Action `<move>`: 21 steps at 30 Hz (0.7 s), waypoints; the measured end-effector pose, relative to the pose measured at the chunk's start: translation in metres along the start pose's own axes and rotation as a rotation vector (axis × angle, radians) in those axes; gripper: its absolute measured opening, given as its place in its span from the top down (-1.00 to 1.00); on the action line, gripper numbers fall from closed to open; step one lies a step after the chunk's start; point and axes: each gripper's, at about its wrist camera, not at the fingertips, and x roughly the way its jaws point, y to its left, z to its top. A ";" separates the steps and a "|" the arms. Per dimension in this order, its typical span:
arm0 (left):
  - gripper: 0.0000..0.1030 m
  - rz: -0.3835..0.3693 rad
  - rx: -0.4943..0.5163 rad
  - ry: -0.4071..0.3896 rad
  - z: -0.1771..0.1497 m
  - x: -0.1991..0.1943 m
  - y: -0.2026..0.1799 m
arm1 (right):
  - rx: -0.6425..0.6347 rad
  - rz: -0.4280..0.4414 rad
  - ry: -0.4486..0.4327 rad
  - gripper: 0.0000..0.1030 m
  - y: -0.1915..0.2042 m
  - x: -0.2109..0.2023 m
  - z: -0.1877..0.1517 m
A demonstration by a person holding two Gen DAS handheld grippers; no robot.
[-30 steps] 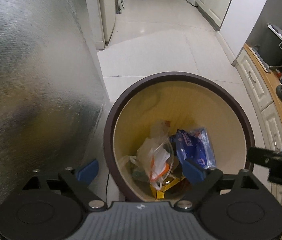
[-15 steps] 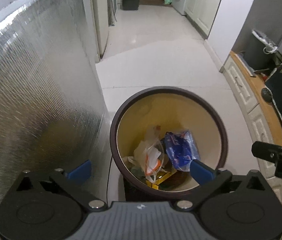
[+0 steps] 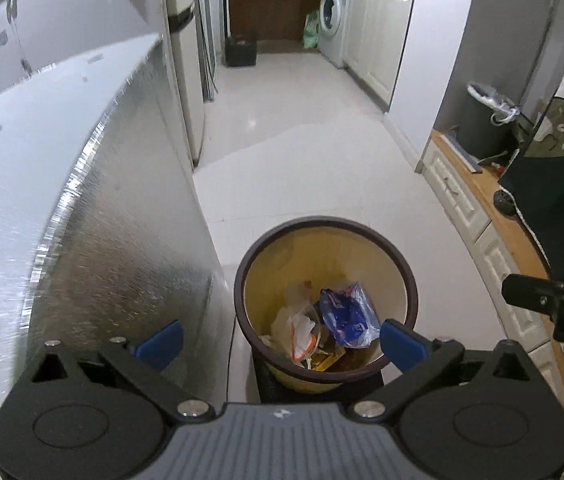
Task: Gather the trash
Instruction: 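Lift both open tools up away from the wastebasket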
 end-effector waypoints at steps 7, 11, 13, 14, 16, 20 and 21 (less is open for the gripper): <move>-1.00 -0.006 0.007 -0.057 -0.016 -0.042 0.002 | -0.020 -0.014 -0.062 -1.00 0.006 -0.040 -0.008; -1.00 -0.016 0.001 -0.066 -0.028 -0.058 0.004 | -0.020 -0.018 -0.073 -1.00 0.007 -0.056 -0.018; -1.00 -0.021 -0.008 -0.078 -0.033 -0.067 0.006 | -0.016 -0.013 -0.078 -1.00 0.010 -0.065 -0.023; -1.00 -0.023 -0.010 -0.088 -0.035 -0.071 0.006 | -0.014 -0.009 -0.081 -1.00 0.010 -0.071 -0.026; -1.00 -0.026 -0.008 -0.107 -0.040 -0.081 0.006 | -0.015 -0.006 -0.092 -1.00 0.013 -0.080 -0.031; -1.00 -0.025 -0.003 -0.146 -0.048 -0.099 0.005 | -0.042 -0.032 -0.122 -1.00 0.022 -0.098 -0.040; -1.00 -0.026 -0.002 -0.152 -0.050 -0.103 0.005 | -0.041 -0.036 -0.129 -1.00 0.023 -0.103 -0.042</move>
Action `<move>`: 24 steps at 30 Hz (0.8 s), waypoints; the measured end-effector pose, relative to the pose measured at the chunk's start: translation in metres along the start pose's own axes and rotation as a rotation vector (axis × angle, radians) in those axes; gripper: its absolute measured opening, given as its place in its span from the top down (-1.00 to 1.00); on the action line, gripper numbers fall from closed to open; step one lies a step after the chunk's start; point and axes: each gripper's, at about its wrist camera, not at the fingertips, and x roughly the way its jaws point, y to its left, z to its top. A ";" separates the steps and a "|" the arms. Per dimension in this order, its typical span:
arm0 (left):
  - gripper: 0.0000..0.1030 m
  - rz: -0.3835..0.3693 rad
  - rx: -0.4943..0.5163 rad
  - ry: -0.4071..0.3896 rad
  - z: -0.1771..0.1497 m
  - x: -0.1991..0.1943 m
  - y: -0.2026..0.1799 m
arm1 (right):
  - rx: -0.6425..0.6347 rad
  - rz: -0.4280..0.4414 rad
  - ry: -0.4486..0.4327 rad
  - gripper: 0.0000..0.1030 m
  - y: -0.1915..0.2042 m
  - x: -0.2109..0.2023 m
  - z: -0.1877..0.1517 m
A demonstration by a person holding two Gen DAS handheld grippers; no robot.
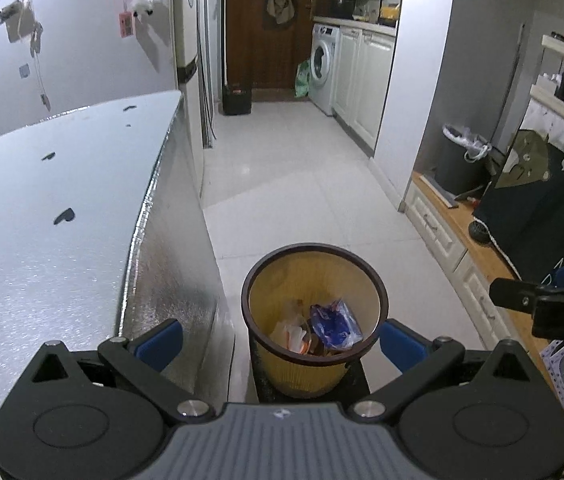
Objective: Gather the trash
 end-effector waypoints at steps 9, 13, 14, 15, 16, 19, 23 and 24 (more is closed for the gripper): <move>-1.00 0.020 -0.010 -0.054 -0.026 -0.027 0.003 | -0.034 -0.017 -0.055 -1.00 0.011 -0.038 -0.013; -1.00 0.037 -0.020 -0.083 -0.034 -0.035 0.006 | -0.049 -0.018 -0.078 -1.00 0.014 -0.049 -0.020; -1.00 0.038 -0.021 -0.091 -0.037 -0.038 0.006 | -0.054 -0.019 -0.086 -1.00 0.015 -0.051 -0.022; -1.00 0.042 -0.019 -0.098 -0.039 -0.040 0.006 | -0.056 -0.020 -0.091 -1.00 0.016 -0.052 -0.024; -1.00 0.043 -0.016 -0.105 -0.041 -0.042 0.006 | -0.057 -0.020 -0.096 -1.00 0.017 -0.054 -0.026; -1.00 0.052 -0.008 -0.125 -0.046 -0.046 0.005 | -0.068 -0.023 -0.105 -1.00 0.020 -0.057 -0.033; -1.00 0.059 -0.007 -0.142 -0.050 -0.049 0.006 | -0.082 -0.035 -0.119 -1.00 0.023 -0.061 -0.042; -1.00 0.058 -0.008 -0.143 -0.051 -0.049 0.007 | -0.085 -0.034 -0.119 -1.00 0.024 -0.062 -0.043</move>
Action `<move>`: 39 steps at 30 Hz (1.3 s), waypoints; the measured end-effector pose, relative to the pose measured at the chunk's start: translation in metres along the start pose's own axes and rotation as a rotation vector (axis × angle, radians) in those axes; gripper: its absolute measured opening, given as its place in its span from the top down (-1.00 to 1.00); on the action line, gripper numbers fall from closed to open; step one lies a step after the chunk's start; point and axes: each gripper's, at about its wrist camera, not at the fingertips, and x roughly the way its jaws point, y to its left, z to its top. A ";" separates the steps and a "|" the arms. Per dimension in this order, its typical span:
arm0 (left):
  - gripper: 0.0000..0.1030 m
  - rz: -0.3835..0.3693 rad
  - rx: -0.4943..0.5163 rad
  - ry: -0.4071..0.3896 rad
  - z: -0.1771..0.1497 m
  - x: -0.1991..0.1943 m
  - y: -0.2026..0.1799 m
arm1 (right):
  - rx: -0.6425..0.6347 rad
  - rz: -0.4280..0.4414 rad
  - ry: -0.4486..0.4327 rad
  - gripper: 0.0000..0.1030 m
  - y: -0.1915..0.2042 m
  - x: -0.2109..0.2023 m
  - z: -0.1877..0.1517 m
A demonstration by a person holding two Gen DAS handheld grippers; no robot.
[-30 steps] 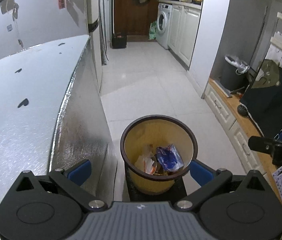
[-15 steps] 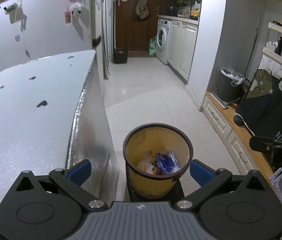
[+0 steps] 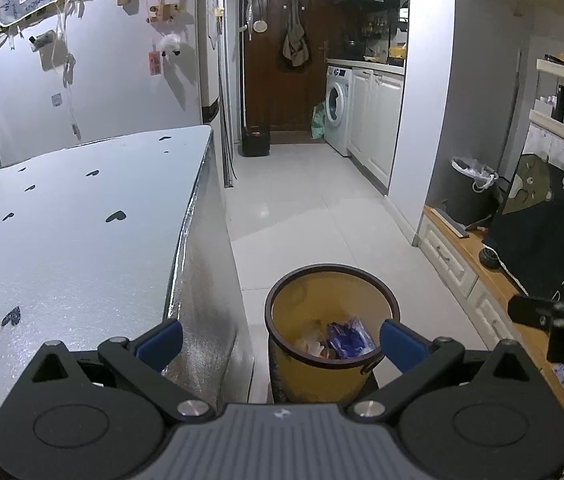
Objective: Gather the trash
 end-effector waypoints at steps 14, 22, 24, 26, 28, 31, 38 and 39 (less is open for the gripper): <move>-1.00 0.000 0.000 -0.002 -0.010 0.000 0.005 | 0.017 -0.034 0.000 -1.00 -0.005 -0.005 -0.013; -1.00 0.005 0.000 -0.004 -0.010 -0.001 0.006 | 0.009 -0.042 -0.005 -1.00 -0.003 -0.002 -0.013; -1.00 0.006 0.000 -0.003 -0.010 -0.001 0.006 | 0.009 -0.044 -0.003 -1.00 -0.003 -0.002 -0.013; -1.00 0.005 -0.001 -0.003 -0.010 -0.001 0.006 | 0.006 -0.042 -0.003 -1.00 -0.003 -0.002 -0.013; -1.00 0.005 -0.001 -0.003 -0.010 -0.001 0.006 | 0.003 -0.042 -0.003 -1.00 -0.002 -0.003 -0.013; -1.00 0.004 -0.003 0.000 -0.012 0.000 0.008 | 0.001 -0.043 -0.004 -1.00 -0.001 -0.003 -0.014; -1.00 0.005 -0.007 0.004 -0.015 0.000 0.009 | -0.006 -0.040 -0.002 -1.00 0.001 -0.005 -0.014; -1.00 0.005 -0.007 0.004 -0.015 0.000 0.009 | -0.007 -0.040 -0.001 -1.00 0.001 -0.005 -0.014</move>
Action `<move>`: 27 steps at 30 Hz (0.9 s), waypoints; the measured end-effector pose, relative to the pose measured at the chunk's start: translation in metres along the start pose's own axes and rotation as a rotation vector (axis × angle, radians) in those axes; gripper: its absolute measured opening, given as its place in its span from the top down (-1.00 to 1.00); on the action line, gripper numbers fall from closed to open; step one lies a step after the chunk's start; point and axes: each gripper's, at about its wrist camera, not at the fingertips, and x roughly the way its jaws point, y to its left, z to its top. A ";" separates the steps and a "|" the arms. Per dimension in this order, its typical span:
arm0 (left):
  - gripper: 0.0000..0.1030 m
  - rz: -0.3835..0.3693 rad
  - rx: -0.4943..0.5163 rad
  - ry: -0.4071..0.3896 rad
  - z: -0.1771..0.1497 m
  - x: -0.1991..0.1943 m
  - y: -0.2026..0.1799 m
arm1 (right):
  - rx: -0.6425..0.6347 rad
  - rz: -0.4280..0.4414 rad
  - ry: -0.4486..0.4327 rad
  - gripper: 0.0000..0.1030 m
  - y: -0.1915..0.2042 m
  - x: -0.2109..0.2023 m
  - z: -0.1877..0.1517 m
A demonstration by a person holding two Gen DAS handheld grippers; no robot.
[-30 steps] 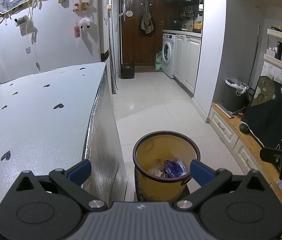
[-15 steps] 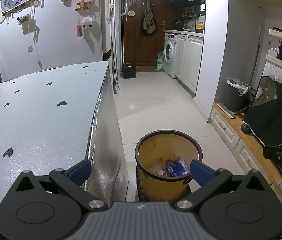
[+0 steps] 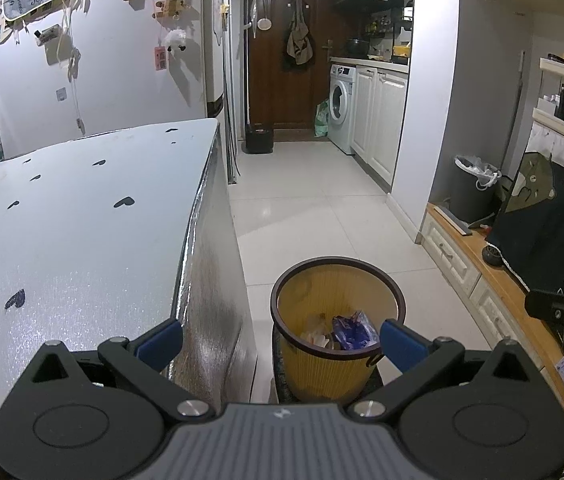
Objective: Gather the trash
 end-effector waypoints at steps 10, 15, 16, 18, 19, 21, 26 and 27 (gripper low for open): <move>-1.00 0.000 0.000 0.000 0.000 0.000 0.000 | -0.011 -0.001 0.001 -1.00 0.001 0.001 0.000; -1.00 0.000 0.000 0.000 0.000 0.000 0.001 | -0.015 0.000 0.001 -1.00 0.001 0.000 -0.001; -1.00 0.000 0.000 0.000 0.000 0.000 0.001 | -0.014 0.000 0.001 -1.00 0.001 0.000 -0.001; -1.00 0.000 0.000 0.001 0.000 0.000 0.001 | -0.014 0.000 0.002 -1.00 0.001 0.000 -0.001; -1.00 -0.001 0.000 0.000 0.000 0.000 0.001 | -0.015 0.000 0.002 -1.00 0.001 0.000 -0.001; -1.00 -0.001 0.000 0.000 0.000 0.000 0.001 | -0.018 0.000 0.002 -1.00 0.001 0.000 0.000; -1.00 0.000 0.001 -0.001 0.000 -0.001 0.001 | -0.019 0.000 0.003 -1.00 0.002 0.000 0.000; -1.00 0.000 0.001 -0.001 0.000 0.000 0.001 | -0.019 0.000 0.003 -1.00 0.002 -0.001 0.000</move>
